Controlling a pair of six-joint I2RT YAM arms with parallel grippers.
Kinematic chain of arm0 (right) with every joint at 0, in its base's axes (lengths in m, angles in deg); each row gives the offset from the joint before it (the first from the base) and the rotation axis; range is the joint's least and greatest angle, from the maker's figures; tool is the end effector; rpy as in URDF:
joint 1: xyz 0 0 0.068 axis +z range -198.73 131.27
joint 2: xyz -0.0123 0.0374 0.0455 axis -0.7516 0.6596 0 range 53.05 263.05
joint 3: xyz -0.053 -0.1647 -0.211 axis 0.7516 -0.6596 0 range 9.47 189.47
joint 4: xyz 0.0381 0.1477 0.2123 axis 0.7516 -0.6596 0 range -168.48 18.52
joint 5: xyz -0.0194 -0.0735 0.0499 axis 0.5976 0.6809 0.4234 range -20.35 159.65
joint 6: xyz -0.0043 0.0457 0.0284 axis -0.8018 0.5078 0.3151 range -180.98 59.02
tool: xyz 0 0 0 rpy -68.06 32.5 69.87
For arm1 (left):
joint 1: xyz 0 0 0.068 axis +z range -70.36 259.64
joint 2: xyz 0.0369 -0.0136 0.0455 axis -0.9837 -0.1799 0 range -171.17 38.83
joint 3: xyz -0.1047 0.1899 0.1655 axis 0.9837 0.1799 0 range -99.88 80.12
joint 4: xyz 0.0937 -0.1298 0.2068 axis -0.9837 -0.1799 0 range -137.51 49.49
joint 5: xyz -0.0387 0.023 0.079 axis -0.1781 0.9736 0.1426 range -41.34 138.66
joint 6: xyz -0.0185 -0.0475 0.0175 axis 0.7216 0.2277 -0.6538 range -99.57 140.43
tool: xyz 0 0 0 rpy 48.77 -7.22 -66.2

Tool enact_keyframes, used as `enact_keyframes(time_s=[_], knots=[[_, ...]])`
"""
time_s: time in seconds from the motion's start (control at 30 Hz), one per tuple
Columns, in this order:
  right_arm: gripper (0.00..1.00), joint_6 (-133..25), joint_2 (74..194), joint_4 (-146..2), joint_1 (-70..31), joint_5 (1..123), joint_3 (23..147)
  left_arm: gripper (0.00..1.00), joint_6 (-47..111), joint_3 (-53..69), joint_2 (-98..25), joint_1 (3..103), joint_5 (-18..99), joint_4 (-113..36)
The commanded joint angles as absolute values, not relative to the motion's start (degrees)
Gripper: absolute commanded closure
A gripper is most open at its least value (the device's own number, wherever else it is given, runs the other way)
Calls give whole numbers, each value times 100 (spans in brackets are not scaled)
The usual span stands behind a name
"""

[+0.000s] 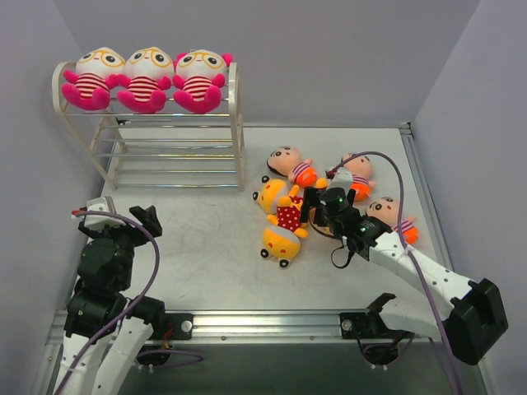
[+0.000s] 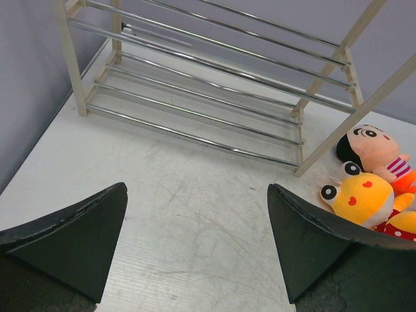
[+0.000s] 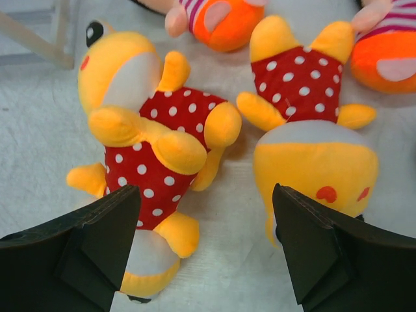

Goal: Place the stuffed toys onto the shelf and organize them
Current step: Grab a stuffed toy with the right arm

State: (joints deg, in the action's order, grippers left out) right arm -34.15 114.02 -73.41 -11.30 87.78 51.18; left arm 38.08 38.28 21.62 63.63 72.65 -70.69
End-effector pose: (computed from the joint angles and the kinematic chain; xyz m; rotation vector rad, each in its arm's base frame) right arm 0.2001 0.1392 0.2811 0.0317 1.9467 0.4433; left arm 0.0728 -0.0059 0.3381 -0.3378 1.6254 -0.0968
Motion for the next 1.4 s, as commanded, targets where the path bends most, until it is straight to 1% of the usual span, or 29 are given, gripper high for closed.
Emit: enact_keyframes(time_s=[0.0,0.13,0.23,0.37,0.4,0.5,0.7,0.9,1.0,1.1,1.13,1.2,1.23,1.3,1.33,1.37], knots=[[16,-3286,11764,-7218,-1173,8126,5315,3,3818,3820,2073,6417,7195,-6811],[16,-3277,11835,-7191,-1173,8001,5192,3,3800,3829,2029,6417,7151,-6776],[16,-3557,11922,-7192,-1164,8011,5358,3,3792,3838,1985,6408,7116,-6758],[16,-4076,12501,-7253,-1173,7765,5946,3,3774,3838,1932,6417,7081,-6758],[16,-4381,12633,-7349,-1199,7486,6209,3,3774,3838,1915,6425,7072,-6758],[16,-4900,13213,-7735,-1225,7316,6841,3,3774,3838,1906,6434,7054,-6758],[16,-5588,14005,-8210,-1261,7017,7503,3,3774,3838,1888,6461,7019,-6758],[20,-5957,14471,-8352,-1261,6684,7846,3,3765,3829,1845,6478,6984,-6750],[24,-6001,14664,-8413,-1252,6482,7873,3,3757,3829,1844,6478,6975,-6758],[31,-6028,14797,-8413,-1199,6376,7855,3,3756,3838,1827,6478,6949,-6741],[36,-6045,14849,-8422,-1190,6367,7864,3,3756,3838,1835,6487,6940,-6723],[42,-6054,14876,-8431,-1146,6332,7882,3,3748,3838,1809,6478,6914,-6723],[52,-6046,14867,-8431,-1111,6323,7882,3,3739,3829,1792,6487,6896,-6723],[64,-6054,14850,-8431,-1102,6332,7890,3,3730,3829,1757,6496,6852,-6723],[78,-6054,14797,-8431,-1094,6341,7890,3,3721,3838,1748,6496,6809,-6714],[85,-6054,14753,-8422,-1085,6349,7890,3,3721,3829,1730,6496,6782,-6714]])
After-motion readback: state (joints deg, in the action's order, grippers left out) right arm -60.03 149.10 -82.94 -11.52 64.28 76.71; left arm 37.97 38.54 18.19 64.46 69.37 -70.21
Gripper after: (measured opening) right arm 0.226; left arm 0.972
